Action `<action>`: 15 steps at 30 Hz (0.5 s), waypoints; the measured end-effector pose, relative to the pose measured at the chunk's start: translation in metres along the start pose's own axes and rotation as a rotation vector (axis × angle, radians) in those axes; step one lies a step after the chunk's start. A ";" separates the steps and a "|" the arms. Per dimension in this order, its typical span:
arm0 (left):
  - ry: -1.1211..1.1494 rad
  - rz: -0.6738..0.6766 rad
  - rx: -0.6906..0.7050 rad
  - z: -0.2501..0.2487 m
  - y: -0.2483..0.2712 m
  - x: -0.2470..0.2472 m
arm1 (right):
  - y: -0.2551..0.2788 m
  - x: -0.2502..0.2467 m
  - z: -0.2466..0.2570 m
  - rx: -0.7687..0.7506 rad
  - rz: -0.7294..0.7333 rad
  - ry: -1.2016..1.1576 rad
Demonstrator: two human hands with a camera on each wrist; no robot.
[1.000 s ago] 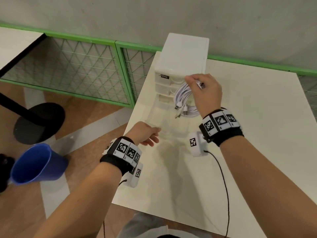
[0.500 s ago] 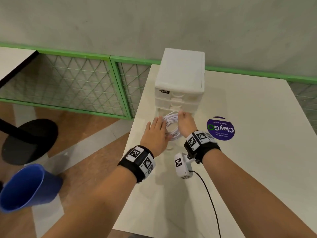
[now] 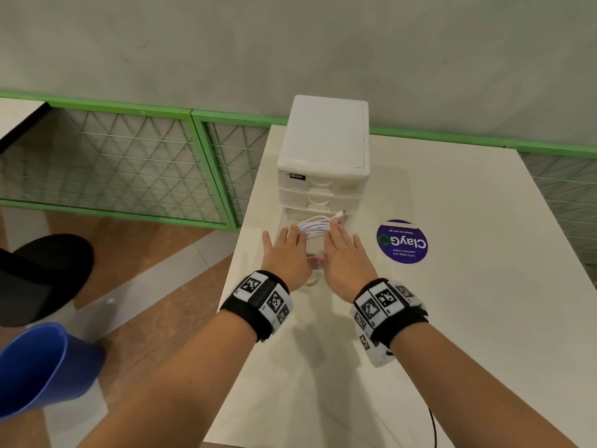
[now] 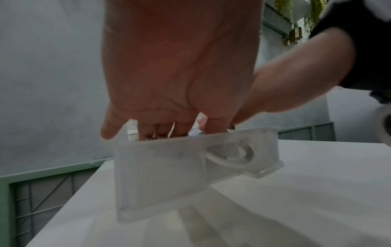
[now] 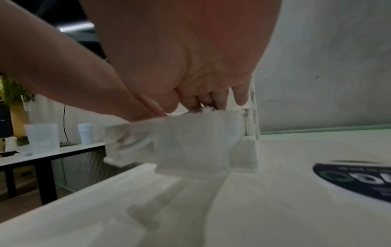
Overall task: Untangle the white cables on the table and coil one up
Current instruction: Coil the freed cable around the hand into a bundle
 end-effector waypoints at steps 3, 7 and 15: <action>0.106 0.061 0.010 0.002 -0.002 -0.004 | 0.004 0.007 -0.003 -0.004 0.071 0.043; 0.340 -0.023 0.009 0.005 -0.001 -0.027 | 0.005 0.004 -0.011 -0.046 0.115 0.117; 0.900 -0.809 0.017 0.005 -0.003 -0.117 | 0.007 0.003 -0.012 -0.128 0.101 0.269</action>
Point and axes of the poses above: each hand's wrist, its own y-axis away from the middle knuckle, its own x-axis out of the palm, z = x × y, the point moved 3 cm from there along -y, towards the middle knuckle, and after that the axes turned 14 degrees about y, right-handed, at the moved point
